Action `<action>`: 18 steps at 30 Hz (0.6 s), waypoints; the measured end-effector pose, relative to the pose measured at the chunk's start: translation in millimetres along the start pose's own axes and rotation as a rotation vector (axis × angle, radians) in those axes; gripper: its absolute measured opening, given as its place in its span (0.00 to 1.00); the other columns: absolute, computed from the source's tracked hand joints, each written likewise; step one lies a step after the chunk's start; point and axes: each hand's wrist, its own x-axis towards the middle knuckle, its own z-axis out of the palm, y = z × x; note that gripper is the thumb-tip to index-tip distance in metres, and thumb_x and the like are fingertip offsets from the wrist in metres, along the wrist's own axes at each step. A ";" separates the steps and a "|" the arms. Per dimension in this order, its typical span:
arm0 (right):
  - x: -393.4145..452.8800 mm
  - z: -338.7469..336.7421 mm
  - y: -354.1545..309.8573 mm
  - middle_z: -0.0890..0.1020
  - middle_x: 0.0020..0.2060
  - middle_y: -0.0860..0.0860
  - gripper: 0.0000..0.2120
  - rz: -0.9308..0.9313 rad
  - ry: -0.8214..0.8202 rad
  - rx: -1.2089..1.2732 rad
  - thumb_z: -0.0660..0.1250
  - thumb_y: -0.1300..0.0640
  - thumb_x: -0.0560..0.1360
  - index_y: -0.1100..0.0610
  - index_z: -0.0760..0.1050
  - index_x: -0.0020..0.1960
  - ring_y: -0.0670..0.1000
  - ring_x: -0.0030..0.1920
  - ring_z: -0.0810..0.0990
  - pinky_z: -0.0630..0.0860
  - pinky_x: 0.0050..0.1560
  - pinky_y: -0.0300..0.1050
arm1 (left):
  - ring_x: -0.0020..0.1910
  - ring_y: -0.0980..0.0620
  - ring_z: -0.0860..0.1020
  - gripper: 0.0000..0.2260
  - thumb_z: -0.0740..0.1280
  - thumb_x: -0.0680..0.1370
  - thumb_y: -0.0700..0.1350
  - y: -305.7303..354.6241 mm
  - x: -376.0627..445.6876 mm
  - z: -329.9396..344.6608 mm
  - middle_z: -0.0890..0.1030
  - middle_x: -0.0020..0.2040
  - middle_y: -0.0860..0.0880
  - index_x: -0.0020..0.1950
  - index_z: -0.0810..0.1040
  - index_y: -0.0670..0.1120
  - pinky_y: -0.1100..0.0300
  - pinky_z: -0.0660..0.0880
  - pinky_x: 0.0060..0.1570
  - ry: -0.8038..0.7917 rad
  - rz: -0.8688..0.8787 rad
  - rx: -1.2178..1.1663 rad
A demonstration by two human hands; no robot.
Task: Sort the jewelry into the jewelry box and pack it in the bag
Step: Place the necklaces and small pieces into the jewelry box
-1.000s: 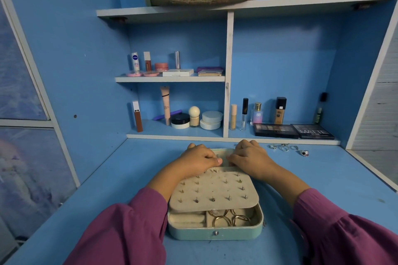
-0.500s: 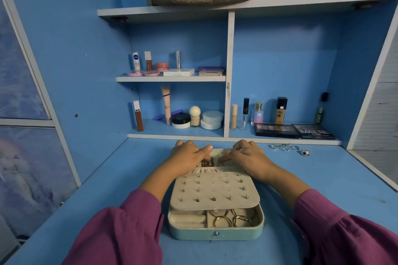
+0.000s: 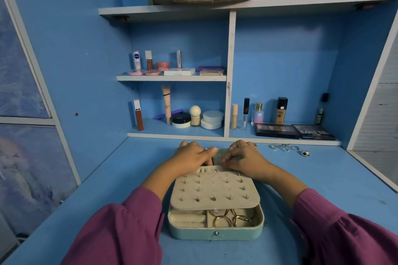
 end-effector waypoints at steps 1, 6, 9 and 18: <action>1.1 1.0 0.7 0.74 0.53 0.50 0.08 -0.011 0.004 0.014 0.68 0.50 0.74 0.39 0.75 0.38 0.51 0.60 0.66 0.59 0.56 0.41 | 0.58 0.48 0.65 0.26 0.51 0.80 0.61 2.0 0.7 0.0 0.78 0.47 0.43 0.48 0.83 0.48 0.49 0.65 0.63 -0.004 -0.005 0.021; 4.0 3.8 2.2 0.72 0.52 0.50 0.06 -0.004 0.050 0.025 0.66 0.51 0.76 0.50 0.81 0.45 0.52 0.59 0.66 0.59 0.55 0.42 | 0.59 0.48 0.66 0.30 0.50 0.78 0.65 0.9 7.8 4.9 0.75 0.53 0.46 0.50 0.83 0.44 0.48 0.66 0.63 -0.051 -0.029 0.089; 2.3 3.3 1.6 0.71 0.51 0.50 0.08 0.001 0.056 0.031 0.66 0.51 0.76 0.53 0.82 0.49 0.52 0.58 0.65 0.59 0.55 0.41 | 0.60 0.48 0.66 0.29 0.51 0.79 0.65 -1.2 9.1 5.3 0.76 0.51 0.48 0.49 0.83 0.45 0.48 0.65 0.63 -0.038 -0.018 0.067; -0.1 2.5 1.0 0.71 0.50 0.48 0.07 0.002 0.082 0.014 0.69 0.50 0.74 0.51 0.83 0.48 0.49 0.56 0.65 0.61 0.54 0.41 | 0.59 0.49 0.65 0.23 0.53 0.81 0.58 -15.4 4.3 -2.1 0.78 0.47 0.49 0.43 0.84 0.50 0.53 0.65 0.61 0.199 -0.022 -0.054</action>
